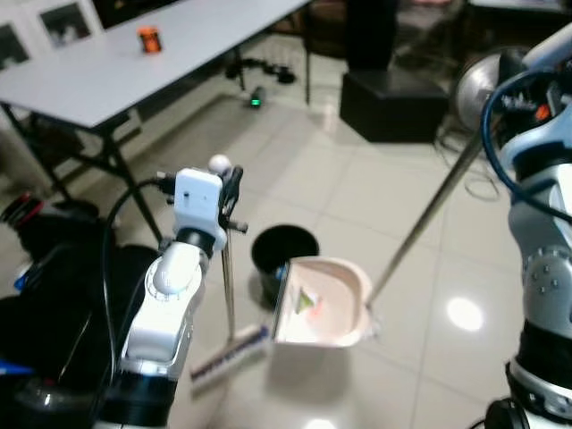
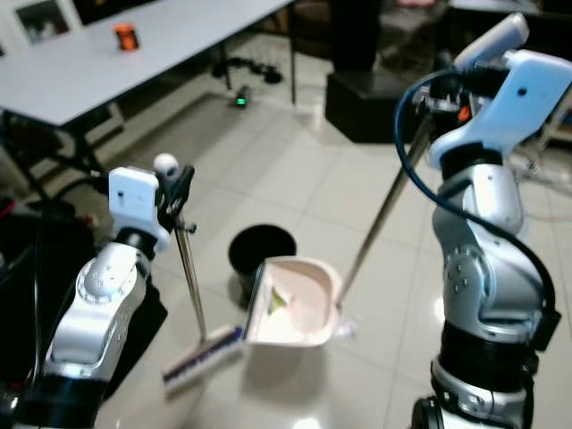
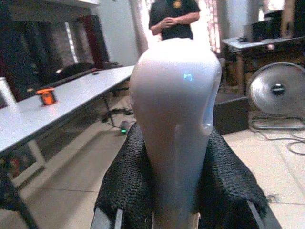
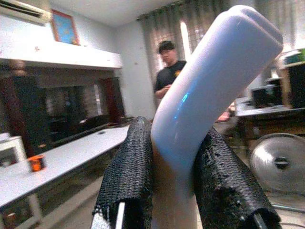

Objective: Sweep floor

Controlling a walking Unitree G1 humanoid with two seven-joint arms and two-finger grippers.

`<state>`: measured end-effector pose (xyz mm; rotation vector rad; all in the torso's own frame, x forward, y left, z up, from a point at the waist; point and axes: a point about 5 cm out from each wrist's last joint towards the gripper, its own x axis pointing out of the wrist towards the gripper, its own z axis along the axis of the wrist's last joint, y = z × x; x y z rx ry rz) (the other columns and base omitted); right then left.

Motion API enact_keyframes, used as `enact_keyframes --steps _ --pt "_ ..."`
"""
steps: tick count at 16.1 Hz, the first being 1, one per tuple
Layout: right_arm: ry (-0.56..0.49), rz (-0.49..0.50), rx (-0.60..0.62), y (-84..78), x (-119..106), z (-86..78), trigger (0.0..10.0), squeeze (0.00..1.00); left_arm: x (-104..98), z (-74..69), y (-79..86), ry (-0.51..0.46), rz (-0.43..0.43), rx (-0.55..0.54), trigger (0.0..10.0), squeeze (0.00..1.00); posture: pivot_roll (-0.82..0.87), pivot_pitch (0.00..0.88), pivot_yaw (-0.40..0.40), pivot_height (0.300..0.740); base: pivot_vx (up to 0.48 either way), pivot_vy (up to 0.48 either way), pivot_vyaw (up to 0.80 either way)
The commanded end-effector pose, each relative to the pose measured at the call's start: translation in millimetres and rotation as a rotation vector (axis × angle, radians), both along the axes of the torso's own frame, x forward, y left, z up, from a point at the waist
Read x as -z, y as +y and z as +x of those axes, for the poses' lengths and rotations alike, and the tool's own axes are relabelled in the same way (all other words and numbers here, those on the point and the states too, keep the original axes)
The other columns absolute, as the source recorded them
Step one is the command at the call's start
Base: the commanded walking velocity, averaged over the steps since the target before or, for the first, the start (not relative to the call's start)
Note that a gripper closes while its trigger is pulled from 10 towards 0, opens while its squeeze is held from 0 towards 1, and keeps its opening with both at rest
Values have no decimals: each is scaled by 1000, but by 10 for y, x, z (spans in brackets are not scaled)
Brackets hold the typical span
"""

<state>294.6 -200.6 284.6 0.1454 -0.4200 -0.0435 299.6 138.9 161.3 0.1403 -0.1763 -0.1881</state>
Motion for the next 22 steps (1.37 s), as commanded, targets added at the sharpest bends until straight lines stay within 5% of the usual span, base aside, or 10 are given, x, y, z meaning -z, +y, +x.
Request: enact_keyframes --steps 1,6,22 --pt "-61 35 -31 51 -100 -26 10000 0 -101 13 93 -44 33 -26 10000 0 -26 0 52 740 435 0 0" --pt "-82 102 -15 -20 -101 -23 10000 0 -109 21 143 -48 37 -40 10000 0 -21 0 52 740 436 0 0" --pt "-92 95 41 -141 -100 -28 10000 0 -84 23 179 -38 45 -41 10000 0 -19 0 60 740 436 0 0"
